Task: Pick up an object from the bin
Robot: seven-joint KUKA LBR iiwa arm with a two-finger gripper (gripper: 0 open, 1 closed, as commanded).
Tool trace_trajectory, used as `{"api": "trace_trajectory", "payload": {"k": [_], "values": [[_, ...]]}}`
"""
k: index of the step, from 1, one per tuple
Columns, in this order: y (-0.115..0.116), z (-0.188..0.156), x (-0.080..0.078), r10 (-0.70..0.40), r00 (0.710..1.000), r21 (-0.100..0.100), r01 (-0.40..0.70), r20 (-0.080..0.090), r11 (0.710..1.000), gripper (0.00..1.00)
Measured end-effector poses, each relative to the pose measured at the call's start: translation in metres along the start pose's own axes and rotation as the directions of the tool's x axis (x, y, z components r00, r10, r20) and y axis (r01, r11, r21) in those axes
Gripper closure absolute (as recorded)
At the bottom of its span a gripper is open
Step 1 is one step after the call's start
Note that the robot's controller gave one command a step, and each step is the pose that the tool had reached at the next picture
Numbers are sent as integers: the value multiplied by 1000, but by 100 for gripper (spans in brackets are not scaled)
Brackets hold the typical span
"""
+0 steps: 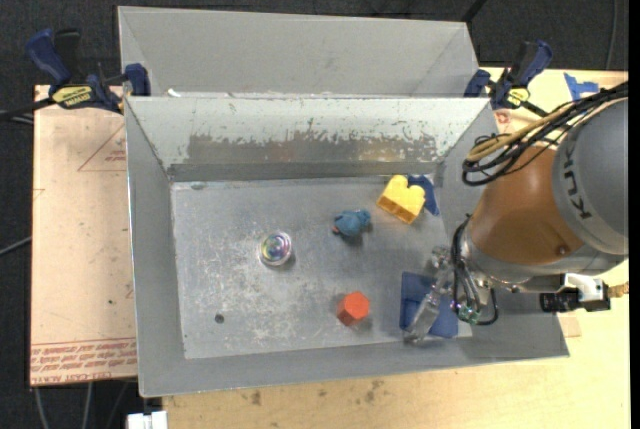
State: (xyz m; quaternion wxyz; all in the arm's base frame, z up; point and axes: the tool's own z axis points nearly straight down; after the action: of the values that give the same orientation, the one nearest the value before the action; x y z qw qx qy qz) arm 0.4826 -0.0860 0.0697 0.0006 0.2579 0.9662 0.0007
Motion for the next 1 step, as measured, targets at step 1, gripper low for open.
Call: {"api": "trace_trajectory", "payload": {"k": [1], "values": [[0,-1,-1,-1,1000,1,1,1,1000,100]]}}
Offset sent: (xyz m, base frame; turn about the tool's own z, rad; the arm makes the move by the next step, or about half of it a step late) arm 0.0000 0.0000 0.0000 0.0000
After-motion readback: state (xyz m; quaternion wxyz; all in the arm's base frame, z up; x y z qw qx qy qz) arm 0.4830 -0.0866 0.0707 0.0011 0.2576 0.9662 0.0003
